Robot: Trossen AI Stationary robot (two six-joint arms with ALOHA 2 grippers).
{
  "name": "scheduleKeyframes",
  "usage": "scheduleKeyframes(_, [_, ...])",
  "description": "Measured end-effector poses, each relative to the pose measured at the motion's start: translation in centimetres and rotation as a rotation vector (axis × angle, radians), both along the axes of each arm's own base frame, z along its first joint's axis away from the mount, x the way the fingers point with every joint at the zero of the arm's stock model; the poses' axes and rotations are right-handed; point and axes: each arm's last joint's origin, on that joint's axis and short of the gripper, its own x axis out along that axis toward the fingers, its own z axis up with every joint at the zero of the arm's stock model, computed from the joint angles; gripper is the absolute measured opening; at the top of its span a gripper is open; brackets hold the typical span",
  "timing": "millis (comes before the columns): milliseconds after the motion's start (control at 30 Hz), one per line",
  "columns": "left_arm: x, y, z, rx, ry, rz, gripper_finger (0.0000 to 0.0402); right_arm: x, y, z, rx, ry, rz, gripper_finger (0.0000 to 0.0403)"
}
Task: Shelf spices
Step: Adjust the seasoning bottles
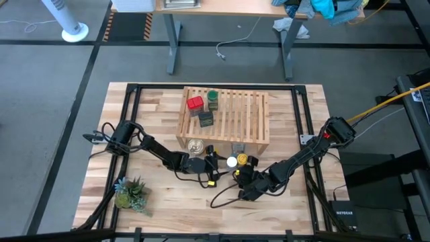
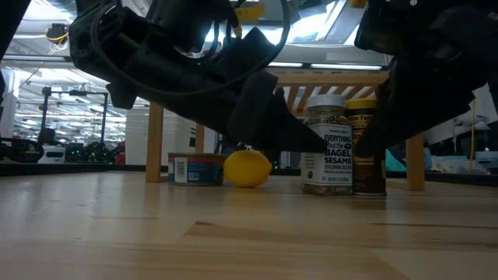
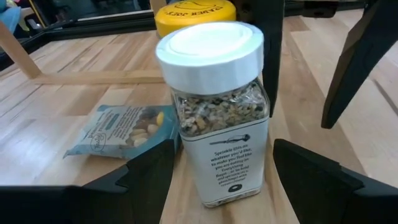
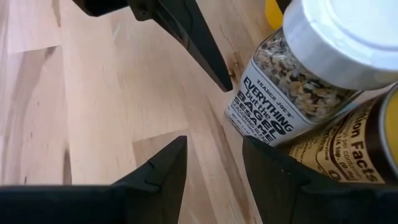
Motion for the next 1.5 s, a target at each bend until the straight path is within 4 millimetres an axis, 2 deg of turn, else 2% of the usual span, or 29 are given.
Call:
scheduleKeyframes(167, [0.0,-0.1,0.0,0.006,0.006,-0.005,0.0266,0.0,0.0,0.0,0.004,-0.006,0.0,0.016])
scheduleKeyframes(533, [-0.6,-1.8,-0.1,0.057,0.02,-0.046,0.0266,0.8,-0.3,0.4,-0.01,-0.067,-0.017,0.016])
scheduleKeyframes(733, [-1.3,-2.2,-0.4,0.163,0.07,0.063,0.0266,2.0,-1.0,0.0,0.027,-0.1,-0.016,0.016])
scheduleKeyframes(967, [-2.1,-3.2,-0.9,0.246,0.119,0.142,0.0266,3.3,-1.0,-1.3,0.059,-0.129,0.031,0.016])
scheduleKeyframes(1500, [-4.2,-4.9,0.7,0.472,0.135,0.373,0.0266,3.5,-0.6,-1.0,0.126,-0.142,0.074,0.016])
